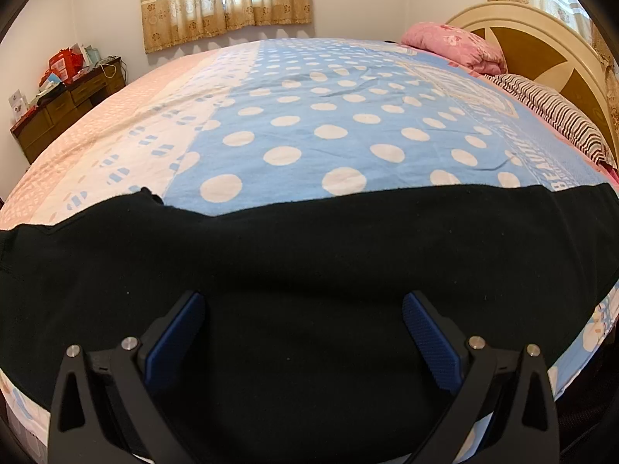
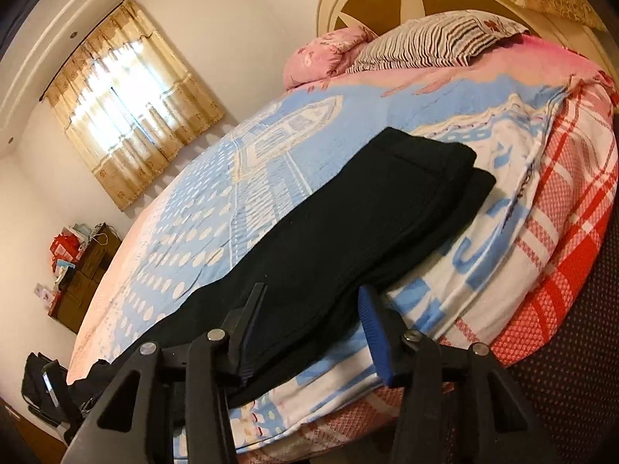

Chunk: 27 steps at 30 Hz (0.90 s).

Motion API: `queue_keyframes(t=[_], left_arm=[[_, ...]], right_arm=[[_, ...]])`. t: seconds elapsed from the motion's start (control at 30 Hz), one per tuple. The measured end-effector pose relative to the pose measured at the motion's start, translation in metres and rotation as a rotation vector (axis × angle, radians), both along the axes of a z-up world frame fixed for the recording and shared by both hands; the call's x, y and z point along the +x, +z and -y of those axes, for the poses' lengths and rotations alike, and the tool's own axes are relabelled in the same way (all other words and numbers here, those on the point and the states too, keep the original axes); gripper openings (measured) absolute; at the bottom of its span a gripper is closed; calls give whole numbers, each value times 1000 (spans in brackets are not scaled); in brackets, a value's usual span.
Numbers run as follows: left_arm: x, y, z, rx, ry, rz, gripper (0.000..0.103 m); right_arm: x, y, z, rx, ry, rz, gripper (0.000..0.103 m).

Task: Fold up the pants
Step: 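Lower the folded leg onto the pants and release with the right gripper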

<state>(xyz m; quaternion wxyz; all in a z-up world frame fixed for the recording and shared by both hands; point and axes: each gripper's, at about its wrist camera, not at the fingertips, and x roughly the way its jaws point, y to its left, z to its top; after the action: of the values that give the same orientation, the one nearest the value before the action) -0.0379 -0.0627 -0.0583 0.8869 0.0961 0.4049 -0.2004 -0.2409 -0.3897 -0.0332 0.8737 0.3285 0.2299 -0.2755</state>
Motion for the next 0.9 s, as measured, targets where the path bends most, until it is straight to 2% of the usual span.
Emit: queue_keyframes(t=[0.1,0.17,0.27,0.37,0.6,0.67,0.73,0.8,0.87,0.9], left_arm=[[0,0,0,-2,3,0,103],[0,0,1,2,4,2,103],[1,0,0,0,2,-1,103],[1,0,1,0,7,0,103],[0,-1,1,1,4,-1,103],[0,-1,1,1,5,-1,103],[0,0,1,0,8,0,103],[-1,0,1,1,8,1,103],[0,0,1,1,8,0,103],[0,0,1,1,8,-1,103]], right_arm=[[-6,5,1,-41,-52,-14,48],[-12,12,1,-57,-66,8,48],[-13,13,-2,-33,-39,33,48],[-6,2,-4,-4,-24,20,48],[2,-1,3,-21,-41,29,48],[7,-5,8,6,-30,43,47],[12,-11,8,38,-11,47,34],[20,-14,4,36,22,12,12],[22,-18,4,39,24,-12,4],[21,-19,5,48,22,-3,4]])
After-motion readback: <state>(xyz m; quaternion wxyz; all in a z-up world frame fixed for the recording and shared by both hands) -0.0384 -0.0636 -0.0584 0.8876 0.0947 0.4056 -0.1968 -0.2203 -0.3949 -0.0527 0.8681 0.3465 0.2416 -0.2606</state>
